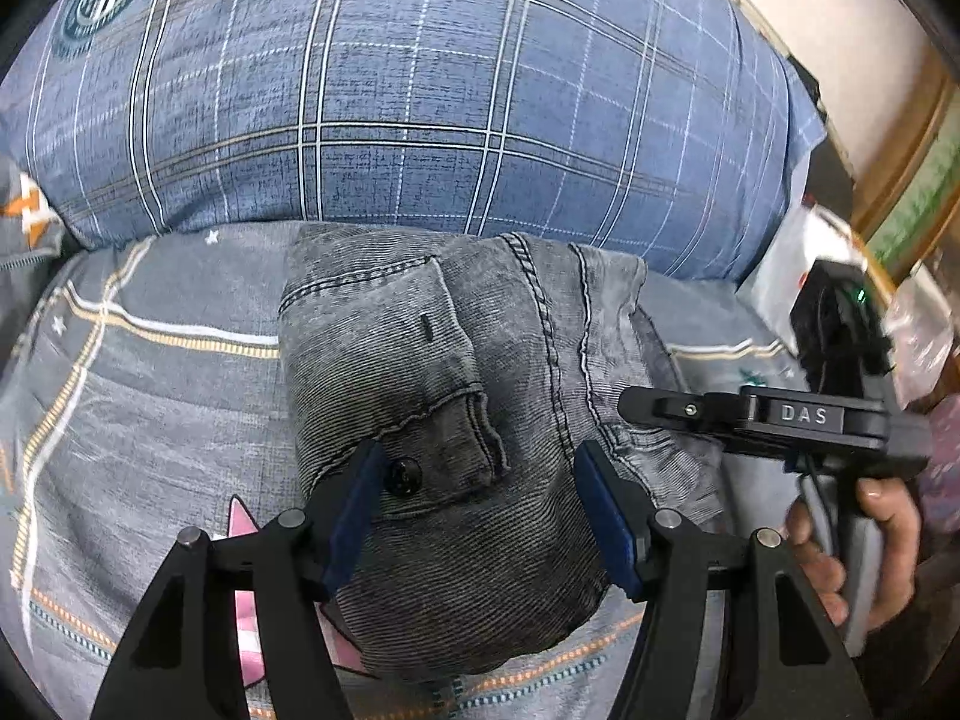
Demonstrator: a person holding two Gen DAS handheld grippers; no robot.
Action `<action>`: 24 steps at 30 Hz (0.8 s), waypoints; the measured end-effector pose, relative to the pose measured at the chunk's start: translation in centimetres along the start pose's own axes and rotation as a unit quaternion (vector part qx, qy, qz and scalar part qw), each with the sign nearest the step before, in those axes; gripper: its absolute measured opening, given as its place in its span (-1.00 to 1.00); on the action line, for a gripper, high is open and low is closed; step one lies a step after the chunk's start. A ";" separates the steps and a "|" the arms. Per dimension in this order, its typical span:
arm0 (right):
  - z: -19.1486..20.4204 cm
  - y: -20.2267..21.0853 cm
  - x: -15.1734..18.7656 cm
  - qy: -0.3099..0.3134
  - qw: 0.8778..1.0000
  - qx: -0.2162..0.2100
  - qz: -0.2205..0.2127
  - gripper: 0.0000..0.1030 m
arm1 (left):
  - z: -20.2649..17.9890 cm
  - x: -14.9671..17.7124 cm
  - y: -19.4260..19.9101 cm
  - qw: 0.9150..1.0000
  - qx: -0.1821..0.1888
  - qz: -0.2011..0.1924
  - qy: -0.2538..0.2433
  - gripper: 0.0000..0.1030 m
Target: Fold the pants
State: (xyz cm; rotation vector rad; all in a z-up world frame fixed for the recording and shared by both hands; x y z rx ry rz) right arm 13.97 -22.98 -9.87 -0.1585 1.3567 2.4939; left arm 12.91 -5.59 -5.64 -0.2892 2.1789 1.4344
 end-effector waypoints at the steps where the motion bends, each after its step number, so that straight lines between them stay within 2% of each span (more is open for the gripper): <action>1: 0.2 0.1 0.0 0.003 1.000 0.006 -0.003 -0.59 | -0.1 0.1 0.1 1.000 -0.006 -0.001 -0.005 0.27; 2: 0.4 0.4 0.0 0.007 1.000 0.010 -0.009 -0.78 | -0.1 0.1 0.2 1.000 -0.008 -0.002 -0.007 0.27; 5: 2.1 2.7 -0.5 0.027 0.999 -0.009 -0.045 -0.81 | 0.0 -0.1 1.0 1.000 -0.007 -0.010 -0.003 0.27; 7: 4.0 5.1 -0.5 0.057 0.996 -0.023 -0.072 -0.83 | -0.5 -0.2 1.6 1.000 0.007 -0.016 -0.008 0.28; 9: 5.3 6.8 -0.5 0.080 0.993 -0.012 -0.088 -0.85 | -1.0 -0.1 1.6 1.000 0.009 -0.015 -0.020 0.30; 11: 4.8 6.9 -0.6 0.084 0.993 0.022 -0.077 -0.86 | -1.3 0.2 1.0 0.999 -0.003 -0.011 -0.043 0.29; 14: 1.8 4.7 -0.7 0.062 0.994 0.083 -0.043 -0.86 | -1.2 0.9 -0.7 0.997 -0.037 0.008 -0.066 0.29; 16: -0.4 2.1 -0.2 0.036 0.994 0.100 -0.007 -0.86 | -1.4 1.2 -1.5 0.995 -0.051 0.010 -0.084 0.30; 19: -0.8 1.1 -0.1 0.035 0.992 0.120 0.005 -0.86 | -1.9 1.6 -1.8 0.990 -0.079 0.007 -0.115 0.31; 22: 0.3 1.7 -0.1 0.055 0.990 0.126 -0.004 -0.79 | -1.6 1.1 -0.8 0.994 -0.054 0.015 -0.097 0.31; 24: 0.4 2.7 0.0 0.053 0.993 0.105 -0.006 -0.78 | -0.9 0.1 0.5 0.998 -0.003 0.021 -0.058 0.31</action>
Point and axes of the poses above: each gripper's, at about its wrist camera, not at the fingertips, and y roughly against the way its jaws point, z to its left, x to its underside, the point moved 7 cm from there along -y, roughly the way its jaws point, and after that the axes turned 4 degrees about z, right-handed, at the moved point
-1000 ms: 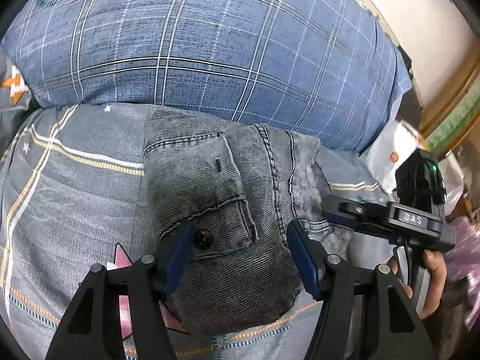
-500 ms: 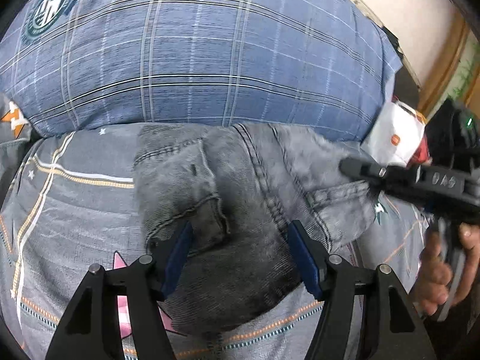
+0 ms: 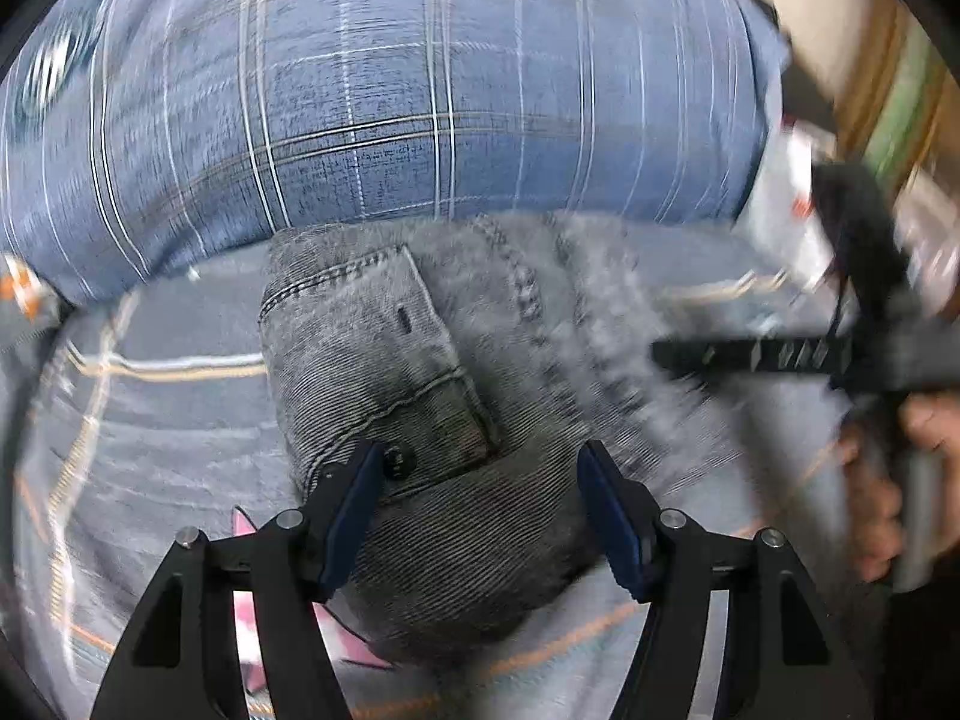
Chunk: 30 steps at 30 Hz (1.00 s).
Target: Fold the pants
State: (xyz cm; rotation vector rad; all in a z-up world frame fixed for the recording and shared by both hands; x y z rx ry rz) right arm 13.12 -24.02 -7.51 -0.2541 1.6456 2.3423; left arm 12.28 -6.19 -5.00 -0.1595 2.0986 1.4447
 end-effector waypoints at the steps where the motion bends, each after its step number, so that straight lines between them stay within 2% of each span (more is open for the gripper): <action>1: 0.2 0.7 0.0 0.001 1.000 -0.011 -0.003 -0.70 | 0.4 -0.3 1.0 1.000 0.021 -0.006 0.021 0.32; 3: 0.6 2.9 -0.4 -0.001 0.999 -0.027 -0.031 -0.21 | 2.1 -1.0 2.9 0.996 0.050 -0.019 0.069 0.42; 4: 0.8 3.7 -0.8 -0.003 0.998 -0.035 -0.042 0.41 | 2.6 -1.1 3.3 0.995 0.054 -0.020 0.082 0.48; 5: 0.8 5.2 -0.9 -0.012 0.997 -0.051 -0.064 0.68 | 3.9 -0.9 3.8 0.992 0.060 -0.022 0.108 0.48; 6: 0.5 6.7 -0.7 -0.026 0.993 -0.068 -0.092 0.68 | 5.1 -0.6 4.0 0.989 0.063 -0.024 0.131 0.48; 8: -0.1 7.5 -0.1 -0.050 0.990 -0.083 -0.106 0.68 | 7.3 0.5 3.7 0.982 0.065 -0.018 0.179 0.48; 11: -1.5 6.0 0.5 -0.084 0.988 -0.092 -0.094 0.66 | 9.2 1.7 1.6 0.973 0.074 0.011 0.217 0.48; 14: -2.8 3.8 0.5 -0.114 0.986 -0.104 -0.067 0.57 | 9.5 2.2 -0.2 0.972 0.067 0.028 0.224 0.48; 17: -3.3 2.0 0.5 -0.118 0.986 -0.105 -0.050 0.51 | 8.9 2.6 -1.5 0.967 0.091 0.048 0.232 0.47; 19: -3.3 1.3 0.7 -0.116 0.987 -0.105 -0.041 0.38 | 8.3 2.7 -2.0 0.968 0.096 0.054 0.227 0.47; 21: -3.1 0.6 0.7 -0.115 0.987 -0.110 -0.032 0.36 | 8.1 2.8 -2.3 0.969 0.090 0.056 0.224 0.47; 24: -3.0 -0.4 0.7 -0.101 0.991 -0.084 -0.024 0.26 | 8.2 2.7 -2.8 0.967 0.090 0.054 0.231 0.47; 26: -2.8 -0.9 0.7 -0.090 0.993 -0.071 -0.021 0.06 | 8.2 2.6 -3.1 0.965 0.092 0.049 0.239 0.46; 27: -2.5 -0.9 0.7 -0.080 0.994 -0.064 -0.023 -0.02 | 8.2 2.6 -3.1 0.965 0.097 0.047 0.241 0.40; 28: -2.1 -0.5 0.7 -0.073 0.995 -0.062 -0.029 -0.12 | 8.2 2.6 -2.8 0.964 0.100 0.044 0.242 0.26; 30: -1.4 0.2 0.7 -0.062 0.995 -0.068 -0.035 -0.14 | 7.9 2.5 -2.4 0.964 0.110 0.038 0.240 0.17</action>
Point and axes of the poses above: each gripper's, at about its wrist camera, not at the fingertips, and y roughly against the way its jaws point, z to its left, x to its underside, the point moved 7 cm from there along -y, roughly the way its jaws point, and after that the axes turned 4 degrees about z, right-handed, at the moved point
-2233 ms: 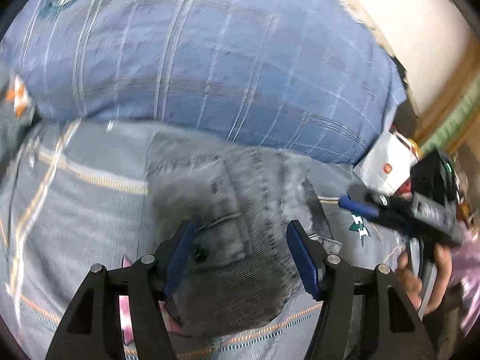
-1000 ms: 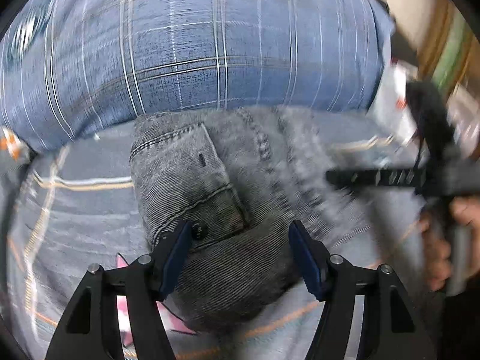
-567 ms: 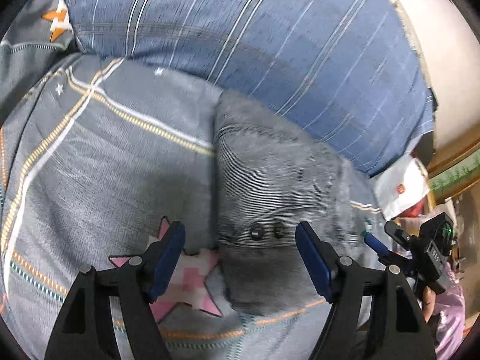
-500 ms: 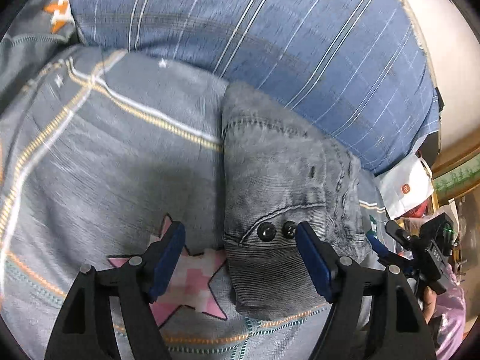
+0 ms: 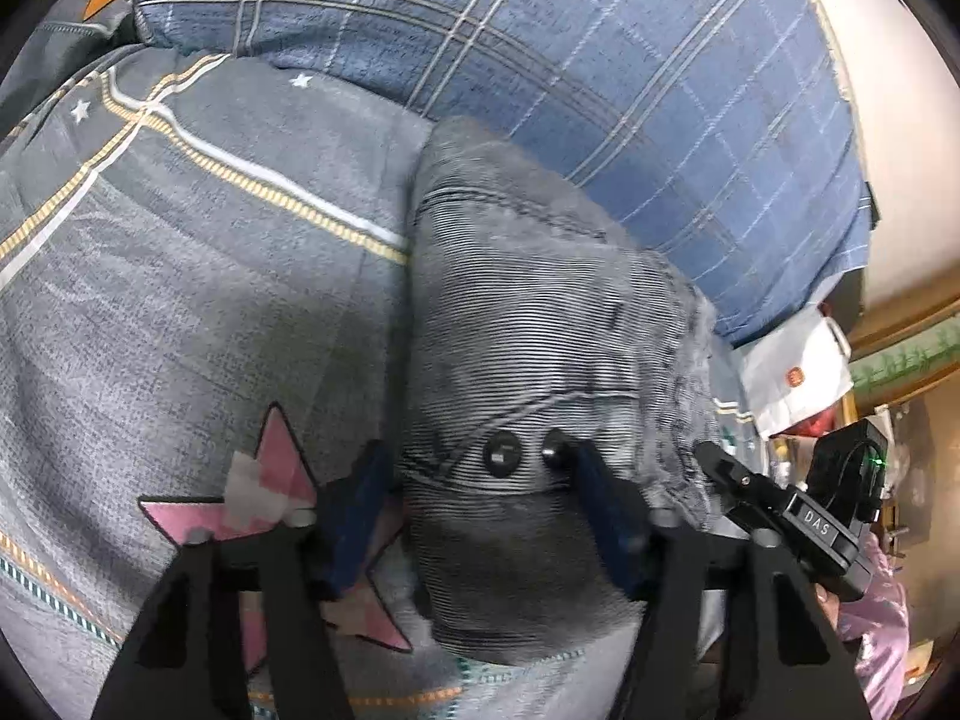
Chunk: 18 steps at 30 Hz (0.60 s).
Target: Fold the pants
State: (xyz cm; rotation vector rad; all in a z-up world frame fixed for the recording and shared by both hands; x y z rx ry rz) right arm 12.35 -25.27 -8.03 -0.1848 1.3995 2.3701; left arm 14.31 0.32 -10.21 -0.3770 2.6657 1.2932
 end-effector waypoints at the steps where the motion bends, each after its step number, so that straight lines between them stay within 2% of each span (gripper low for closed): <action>1: 0.1 0.0 0.1 0.002 1.000 0.004 0.002 -0.14 | 0.0 0.0 0.1 1.000 0.000 -0.001 0.001 0.17; 3: -0.7 -0.6 0.2 -0.011 1.000 0.015 0.014 -0.14 | 0.2 0.2 -0.4 1.000 0.006 0.001 0.008 0.17; 6: -1.8 -1.4 0.3 -0.037 0.999 -0.004 0.033 -0.11 | 0.6 0.4 -0.9 1.000 0.017 0.004 0.022 0.17; 7: -1.7 -1.4 0.3 -0.038 0.999 -0.010 0.034 -0.17 | 0.6 0.3 -0.8 1.000 0.019 0.002 0.020 0.08; 8: -1.6 -1.2 0.2 -0.037 0.999 -0.014 0.031 -0.37 | 0.4 0.3 -0.8 1.000 0.022 0.002 0.017 0.00; 10: -1.1 -0.8 0.1 -0.034 0.999 -0.032 0.025 -0.49 | -0.4 0.3 -0.1 0.999 0.033 0.000 0.009 -0.39; 13: 0.4 0.2 -0.2 -0.015 0.998 -0.053 0.017 -0.56 | -1.9 -0.2 2.0 0.999 0.037 -0.024 -0.016 -0.55; 15: 2.0 1.5 -0.2 0.000 0.997 -0.073 0.007 -0.57 | -2.9 -0.5 4.3 0.997 0.053 -0.044 -0.019 -0.58; 18: 4.9 3.9 0.0 0.031 0.996 -0.086 -0.016 -0.57 | -4.0 -0.4 7.1 0.996 0.058 -0.059 -0.034 -0.59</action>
Point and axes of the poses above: each gripper's, at about its wrist camera, not at the fingertips, and y roughly against the way its jaws point, z to its left, x to its underside, the point moved 7 cm from there along -y, roughly the way its jaws point, and after that the axes turned 4 degrees about z, right-handed, at the moved point
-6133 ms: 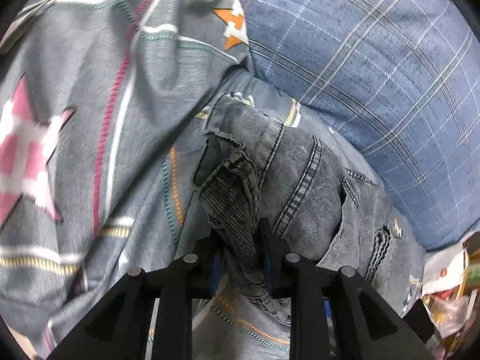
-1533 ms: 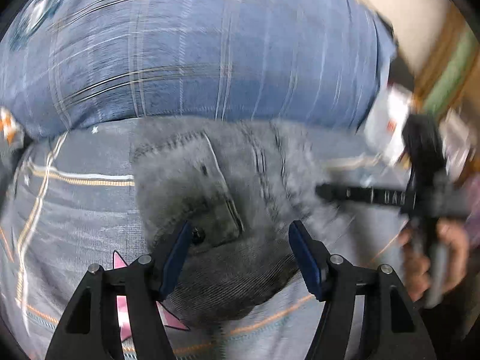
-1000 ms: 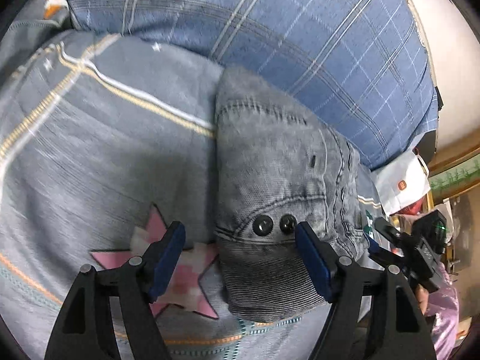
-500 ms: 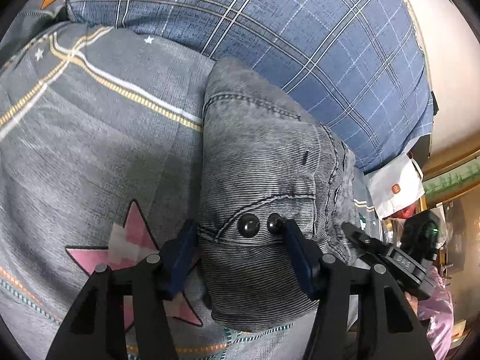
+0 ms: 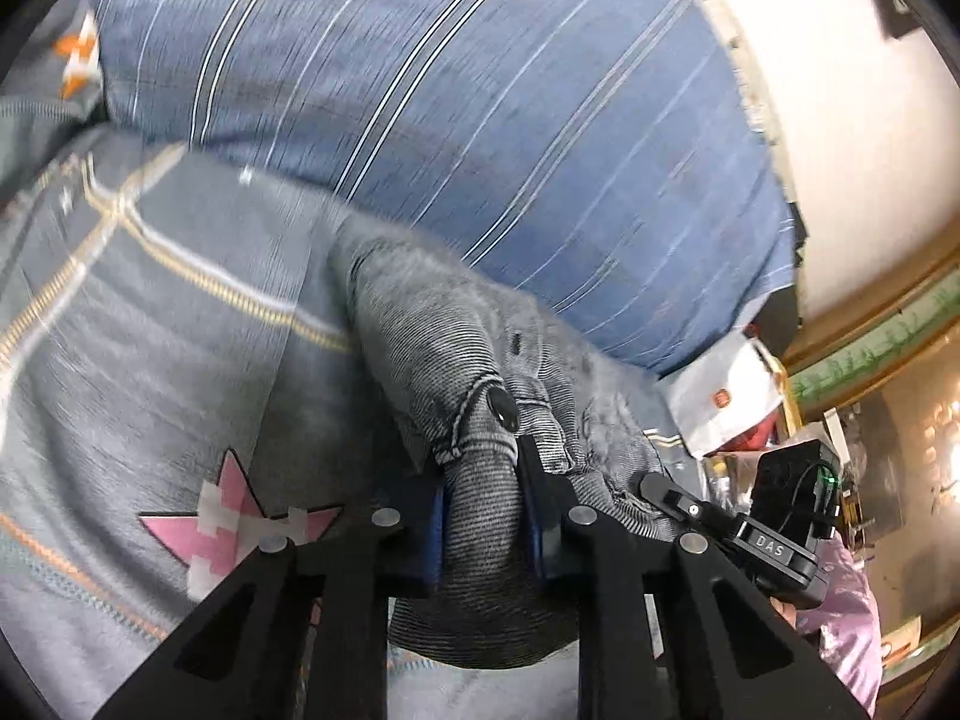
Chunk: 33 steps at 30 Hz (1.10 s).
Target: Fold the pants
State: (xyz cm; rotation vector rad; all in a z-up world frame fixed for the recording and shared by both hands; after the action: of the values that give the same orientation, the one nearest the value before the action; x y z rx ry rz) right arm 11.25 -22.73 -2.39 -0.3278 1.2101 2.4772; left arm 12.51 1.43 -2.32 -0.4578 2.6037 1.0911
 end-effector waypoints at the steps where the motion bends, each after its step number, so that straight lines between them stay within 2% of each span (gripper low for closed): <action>1: 0.9 0.7 0.1 0.008 1.000 -0.005 -0.006 -0.58 | -0.5 -0.2 0.7 1.000 0.004 -0.005 -0.001 -0.60; 4: 3.0 2.4 0.8 0.021 0.999 -0.017 -0.023 -0.58 | -1.3 0.3 3.0 1.000 0.004 -0.013 -0.009 -0.60; 6: 3.8 2.8 2.6 0.022 0.999 -0.026 -0.027 -0.58 | -1.2 1.8 4.7 1.000 0.006 -0.023 -0.017 -0.60; 9: 4.1 2.5 5.9 0.023 0.999 -0.018 -0.018 -0.58 | 0.1 4.6 5.0 1.000 -0.016 -0.009 -0.020 -0.60; 12: 2.9 0.6 9.2 0.013 1.000 0.007 0.009 -0.58 | 3.0 7.9 3.6 0.998 -0.057 0.014 -0.017 -0.59; 14: 1.9 -1.3 10.9 0.004 0.999 0.025 0.042 -0.50 | 5.2 9.7 2.1 0.994 -0.104 0.033 -0.020 -0.44; 15: 1.3 -2.2 11.5 0.004 0.998 0.041 0.057 -0.49 | 6.2 10.3 1.2 0.990 -0.129 0.049 -0.017 -0.27; 16: 1.0 -2.7 11.8 0.007 0.996 0.056 0.063 -0.38 | 6.7 10.4 1.0 0.990 -0.135 0.049 -0.011 -0.14; 17: 0.8 -3.0 11.8 0.009 0.996 0.062 0.068 -0.24 | 6.9 10.1 1.1 0.990 -0.133 0.042 -0.008 -0.08; 19: 0.5 -2.8 11.5 0.001 0.997 0.055 0.060 -0.20 | 6.7 9.3 1.9 0.990 -0.134 0.031 -0.012 -0.02; 22: 0.2 -1.8 10.8 -0.010 0.999 0.039 0.035 -0.12 | 6.4 8.2 3.3 0.988 -0.151 -0.014 -0.022 0.13; 24: 0.0 -1.1 10.4 -0.024 0.999 0.030 0.016 0.07 | 6.1 7.4 3.3 0.985 -0.167 -0.010 -0.035 0.13; 25: -0.2 -0.8 10.0 -0.031 0.999 0.022 0.008 0.29 | 5.8 6.7 3.3 0.984 -0.173 -0.011 -0.041 0.13; 27: 0.0 -0.1 8.9 -0.043 0.999 0.009 -0.006 0.32 | 5.5 5.7 3.0 0.983 -0.177 -0.007 -0.040 0.13; 29: 0.4 0.2 7.4 -0.044 0.999 0.012 -0.011 0.35 | 5.4 4.4 2.0 0.984 -0.175 0.014 -0.029 0.13; 32: -0.1 -0.7 6.0 -0.047 0.997 0.056 -0.002 0.36 | 6.0 3.5 0.8 0.987 -0.156 0.022 -0.024 0.13; 33: -0.2 -1.0 5.9 -0.044 0.997 0.059 0.000 0.36 | 6.2 3.6 0.4 0.988 -0.153 0.017 -0.029 0.13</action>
State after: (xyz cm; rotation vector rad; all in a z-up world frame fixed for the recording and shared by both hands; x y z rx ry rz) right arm 6.31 -21.08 -5.37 -0.1858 1.3114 2.3815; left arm 9.89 5.60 -7.59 -0.4399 2.4097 1.5016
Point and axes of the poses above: each gripper's, at about its wrist camera, not at the fingertips, and y roughly against the way its jaws point, z to its left, x to its underside, the point moved 7 cm from there along -y, roughly the way its jaws point, and after that the axes turned 4 degrees about z, right-handed, at the moved point
